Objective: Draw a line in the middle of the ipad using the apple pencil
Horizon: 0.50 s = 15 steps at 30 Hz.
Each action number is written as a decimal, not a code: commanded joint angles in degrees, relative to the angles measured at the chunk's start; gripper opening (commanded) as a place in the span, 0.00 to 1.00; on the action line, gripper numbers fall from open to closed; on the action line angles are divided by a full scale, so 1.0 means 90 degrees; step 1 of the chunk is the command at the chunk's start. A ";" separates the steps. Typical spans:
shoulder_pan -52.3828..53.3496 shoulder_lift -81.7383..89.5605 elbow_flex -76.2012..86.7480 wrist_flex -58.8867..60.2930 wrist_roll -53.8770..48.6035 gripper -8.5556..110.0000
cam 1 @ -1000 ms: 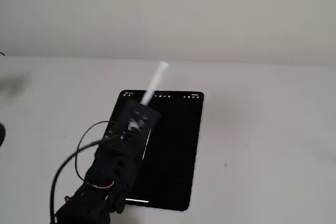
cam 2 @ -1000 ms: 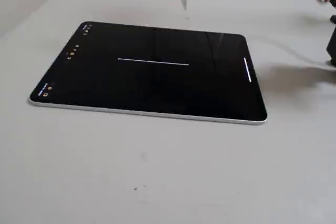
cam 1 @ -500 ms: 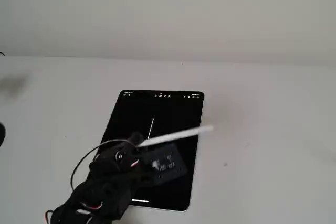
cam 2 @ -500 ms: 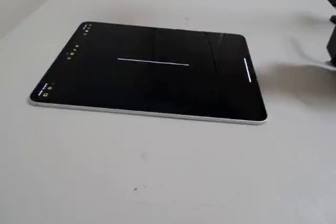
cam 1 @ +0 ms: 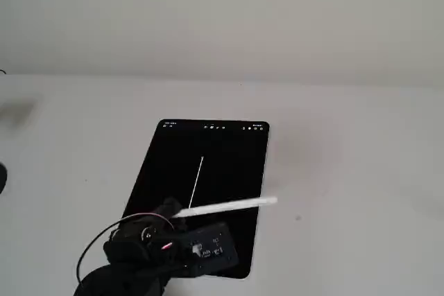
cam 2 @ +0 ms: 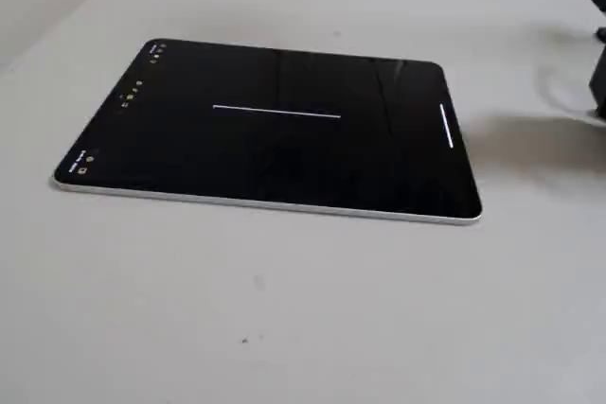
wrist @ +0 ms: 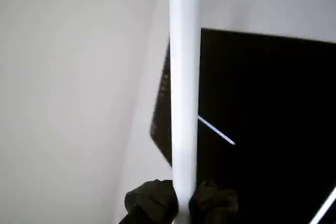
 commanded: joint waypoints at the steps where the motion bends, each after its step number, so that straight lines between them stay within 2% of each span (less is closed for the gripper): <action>1: -0.0146 0.0107 0.0186 0.0293 0.0264 0.08; 15: -0.0215 0.0107 0.1484 0.0508 0.0557 0.07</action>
